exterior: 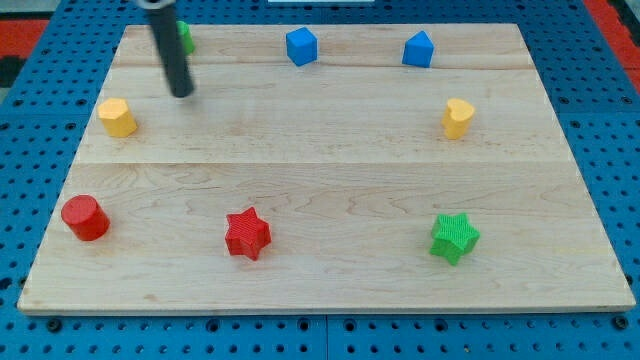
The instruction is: Push the yellow hexagon into the yellow heart
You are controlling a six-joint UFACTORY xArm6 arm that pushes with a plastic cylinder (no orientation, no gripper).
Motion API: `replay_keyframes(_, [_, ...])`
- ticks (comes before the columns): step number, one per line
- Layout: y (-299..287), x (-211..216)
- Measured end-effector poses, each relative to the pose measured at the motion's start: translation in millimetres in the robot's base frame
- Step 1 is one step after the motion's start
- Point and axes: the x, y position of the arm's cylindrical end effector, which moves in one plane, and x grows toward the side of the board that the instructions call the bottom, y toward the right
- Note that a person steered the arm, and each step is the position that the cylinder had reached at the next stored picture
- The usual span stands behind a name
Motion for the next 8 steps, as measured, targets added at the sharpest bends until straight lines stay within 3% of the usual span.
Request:
replay_keyframes(2, [-82.1, 5.8])
replay_keyframes(4, [-93.5, 45.5])
replay_keyframes(6, [-22.5, 42.6])
replay_keyframes(8, [16.1, 80.9])
